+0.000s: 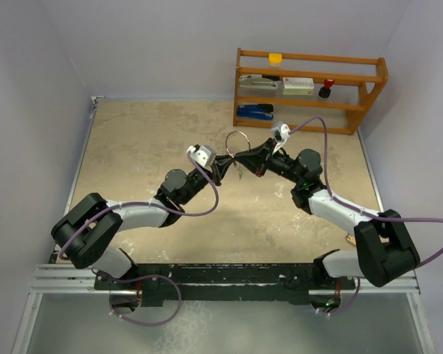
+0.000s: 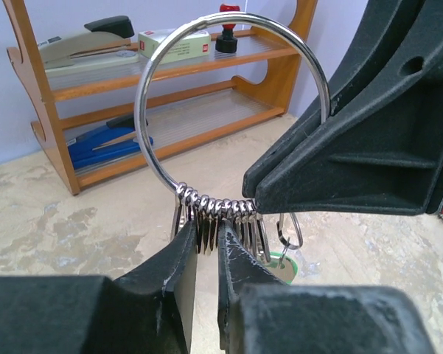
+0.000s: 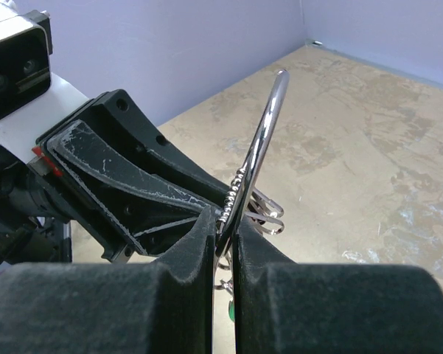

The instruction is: Put the keys on the keyring

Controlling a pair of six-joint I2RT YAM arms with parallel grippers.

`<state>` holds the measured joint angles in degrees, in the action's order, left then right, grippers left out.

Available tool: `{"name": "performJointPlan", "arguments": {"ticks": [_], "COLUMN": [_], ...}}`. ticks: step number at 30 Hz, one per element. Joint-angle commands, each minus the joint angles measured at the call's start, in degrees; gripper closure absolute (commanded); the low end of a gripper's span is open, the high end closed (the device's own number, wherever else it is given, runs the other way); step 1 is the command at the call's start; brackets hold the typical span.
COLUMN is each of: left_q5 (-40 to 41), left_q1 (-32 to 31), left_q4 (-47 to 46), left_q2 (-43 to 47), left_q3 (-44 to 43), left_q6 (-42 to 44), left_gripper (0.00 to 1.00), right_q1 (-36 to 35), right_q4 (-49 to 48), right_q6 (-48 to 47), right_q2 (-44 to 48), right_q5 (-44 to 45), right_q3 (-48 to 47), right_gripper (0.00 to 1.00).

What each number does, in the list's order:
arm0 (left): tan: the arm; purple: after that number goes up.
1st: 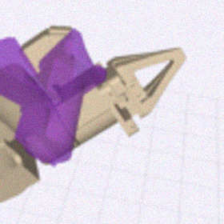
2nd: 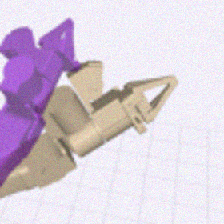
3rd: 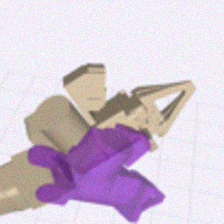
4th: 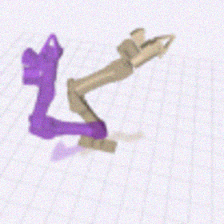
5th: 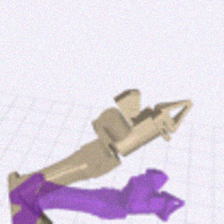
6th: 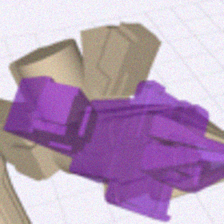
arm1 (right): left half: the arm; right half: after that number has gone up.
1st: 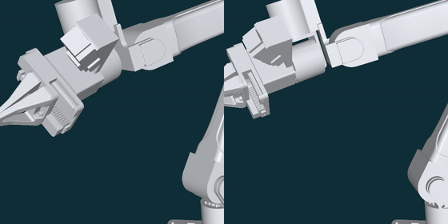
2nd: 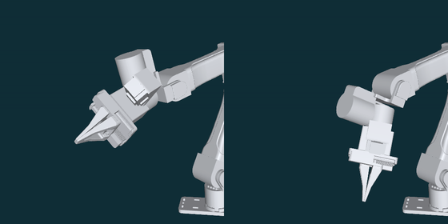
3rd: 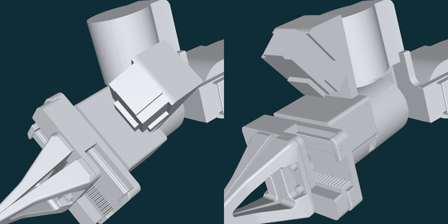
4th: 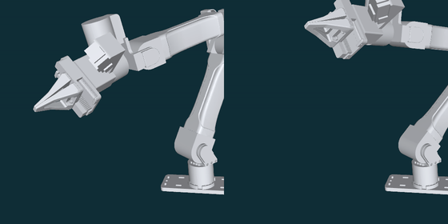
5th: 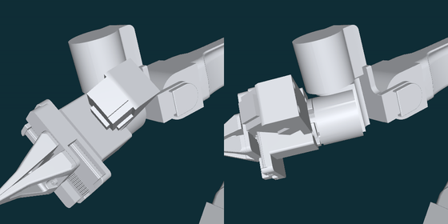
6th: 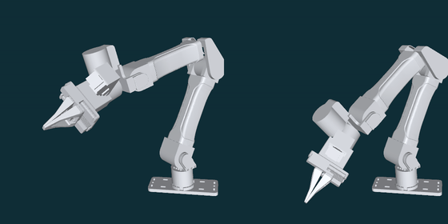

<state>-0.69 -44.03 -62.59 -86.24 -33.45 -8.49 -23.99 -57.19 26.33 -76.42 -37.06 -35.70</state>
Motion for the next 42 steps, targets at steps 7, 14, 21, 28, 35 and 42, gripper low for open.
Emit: {"name": "performJointPlan", "arguments": {"ticks": [7,14,21,28,35,42], "left_q5": [1.31,6.31,9.82,11.78,10.12,6.38], "left_q1": [-0.57,-0.57,-0.60,-0.62,-0.70,-0.70], "left_q4": [1.16,11.73,24.08,30.81,40.22,45.65], "left_q2": [3.24,7.57,9.61,10.80,12.42,13.68], "left_q3": [-1.42,-3.04,-7.31,-9.63,-12.83,-14.55], "left_q6": [2.14,5.01,7.51,11.28,16.05,19.81], "left_gripper": [1.00,1.00,1.00,1.00,1.00,1.00], "right_q1": [-0.09,-0.09,-0.09,-0.09,-0.01,-0.01], "right_q4": [-2.37,0.10,4.77,7.43,8.66,8.39], "right_q6": [-0.63,-1.25,-3.30,-4.77,-5.41,-5.55], "right_q2": [2.59,2.67,4.91,5.71,3.98,1.96], "right_q5": [0.53,1.14,4.06,5.67,6.51,6.58], "right_q3": [-2.53,-3.09,-2.82,-3.33,-5.16,-6.15], "right_gripper": [1.00,1.00,0.67,0.54,0.50,0.48]}}
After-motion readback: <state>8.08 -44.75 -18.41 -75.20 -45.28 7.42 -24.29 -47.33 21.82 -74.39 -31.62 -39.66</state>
